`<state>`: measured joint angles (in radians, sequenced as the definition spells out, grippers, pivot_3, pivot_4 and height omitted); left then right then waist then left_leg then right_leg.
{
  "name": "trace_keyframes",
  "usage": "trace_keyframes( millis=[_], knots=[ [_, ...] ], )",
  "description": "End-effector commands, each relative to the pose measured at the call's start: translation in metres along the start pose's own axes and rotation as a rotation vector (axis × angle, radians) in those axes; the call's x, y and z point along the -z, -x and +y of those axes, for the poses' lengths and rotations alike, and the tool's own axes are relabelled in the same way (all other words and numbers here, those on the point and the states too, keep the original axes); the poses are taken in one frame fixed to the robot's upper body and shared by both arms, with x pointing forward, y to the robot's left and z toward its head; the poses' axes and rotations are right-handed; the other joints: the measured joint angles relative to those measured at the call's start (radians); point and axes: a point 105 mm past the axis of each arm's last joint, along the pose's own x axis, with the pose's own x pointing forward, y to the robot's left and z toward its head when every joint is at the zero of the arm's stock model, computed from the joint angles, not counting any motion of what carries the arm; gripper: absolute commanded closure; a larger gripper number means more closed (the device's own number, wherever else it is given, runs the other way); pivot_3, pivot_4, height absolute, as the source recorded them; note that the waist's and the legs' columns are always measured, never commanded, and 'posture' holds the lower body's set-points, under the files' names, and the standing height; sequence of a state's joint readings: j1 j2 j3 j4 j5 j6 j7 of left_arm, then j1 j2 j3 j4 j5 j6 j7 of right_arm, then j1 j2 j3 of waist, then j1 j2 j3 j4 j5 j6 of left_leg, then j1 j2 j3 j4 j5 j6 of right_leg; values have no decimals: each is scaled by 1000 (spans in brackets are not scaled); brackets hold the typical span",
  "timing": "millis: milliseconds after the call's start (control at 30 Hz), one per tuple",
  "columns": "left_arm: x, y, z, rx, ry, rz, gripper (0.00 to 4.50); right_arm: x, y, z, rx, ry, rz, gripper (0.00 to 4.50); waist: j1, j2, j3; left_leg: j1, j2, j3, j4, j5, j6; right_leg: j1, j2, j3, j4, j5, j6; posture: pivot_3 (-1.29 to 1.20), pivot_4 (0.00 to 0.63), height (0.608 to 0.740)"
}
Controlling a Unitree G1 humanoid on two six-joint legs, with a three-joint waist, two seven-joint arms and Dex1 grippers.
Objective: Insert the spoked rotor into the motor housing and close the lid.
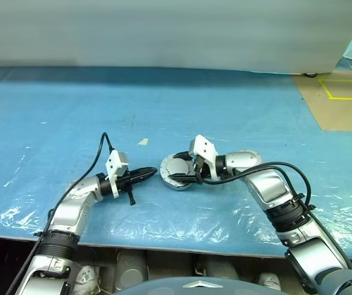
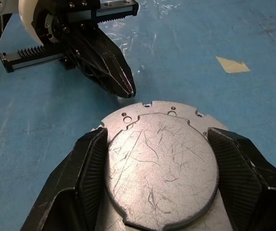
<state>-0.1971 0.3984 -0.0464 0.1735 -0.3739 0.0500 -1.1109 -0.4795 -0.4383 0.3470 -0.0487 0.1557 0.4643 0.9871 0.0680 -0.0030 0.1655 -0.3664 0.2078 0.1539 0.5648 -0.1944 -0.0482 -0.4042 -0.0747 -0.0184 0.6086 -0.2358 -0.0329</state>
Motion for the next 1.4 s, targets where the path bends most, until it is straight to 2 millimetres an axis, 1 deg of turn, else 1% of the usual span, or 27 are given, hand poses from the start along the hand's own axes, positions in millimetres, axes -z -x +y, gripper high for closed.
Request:
trace_keyframes(
  millis=[33,167,333,433,533,600,667,933,1033,1133,1200,1333,1400],
  knots=[
    [-8,-1,-2,12,-30,-24,4500,-6,2,0,-2,63,-2,1548,0,0,0,0,0,0,0,0,0,0,0,0,0,0,0,0,150,740],
    [-7,0,-2,9,-28,-22,4500,-3,2,6,-31,43,-3,1548,0,0,0,0,0,0,0,0,0,0,0,0,0,0,0,0,150,740],
    [-7,0,-2,8,-27,-24,4500,3,0,3,-4,55,22,1548,0,0,0,0,0,0,0,0,0,0,0,0,0,0,0,0,150,740],
    [-7,-1,-2,6,-27,-25,4500,17,-3,3,9,52,65,1548,0,0,0,0,0,0,0,0,0,0,0,0,0,0,0,0,150,740],
    [-8,-2,-2,6,-29,-27,4500,23,-5,4,14,15,59,1548,-1,0,0,1,0,0,1,0,0,1,0,0,1,0,0,0,150,740],
    [-9,-4,-2,8,-30,-30,4500,26,-6,5,18,-31,39,1548,-1,0,0,2,0,0,1,0,0,1,0,0,2,0,0,0,150,740],
    [-11,-7,-1,6,-27,-36,4500,30,-6,6,21,-34,47,1548,-2,0,0,3,0,0,1,0,0,2,0,0,2,0,0,0,150,740],
    [-24,-24,7,-9,-15,-45,4500,31,-4,6,25,-44,48,1548,-1,0,0,4,0,0,5,0,0,3,0,1,5,0,0,0,150,740],
    [-15,-28,4,31,-29,30,4500,30,-5,7,23,-45,44,1548,0,0,0,4,0,0,5,0,0,3,0,1,5,0,0,0,150,740],
    [-8,-30,6,25,-32,80,4500,28,-6,7,27,-44,36,1548,-1,0,0,4,0,0,5,0,0,3,0,1,5,0,0,0,150,740],
    [-6,-29,6,27,-34,100,4500,28,-6,7,30,-44,36,1548,-1,0,0,4,0,0,5,0,0,3,0,1,5,0,0,0,150,740],
    [9,-25,2,62,-47,228,4500,28,-5,7,33,-45,33,1548,0,0,-2,4,0,0,5,0,0,4,0,1,5,0,0,0,150,740],
    [14,-24,1,72,-54,262,4500,27,-5,7,33,-45,32,1548,0,1,-4,5,0,0,5,0,0,4,0,1,5,0,0,0,150,740]
  ],
)
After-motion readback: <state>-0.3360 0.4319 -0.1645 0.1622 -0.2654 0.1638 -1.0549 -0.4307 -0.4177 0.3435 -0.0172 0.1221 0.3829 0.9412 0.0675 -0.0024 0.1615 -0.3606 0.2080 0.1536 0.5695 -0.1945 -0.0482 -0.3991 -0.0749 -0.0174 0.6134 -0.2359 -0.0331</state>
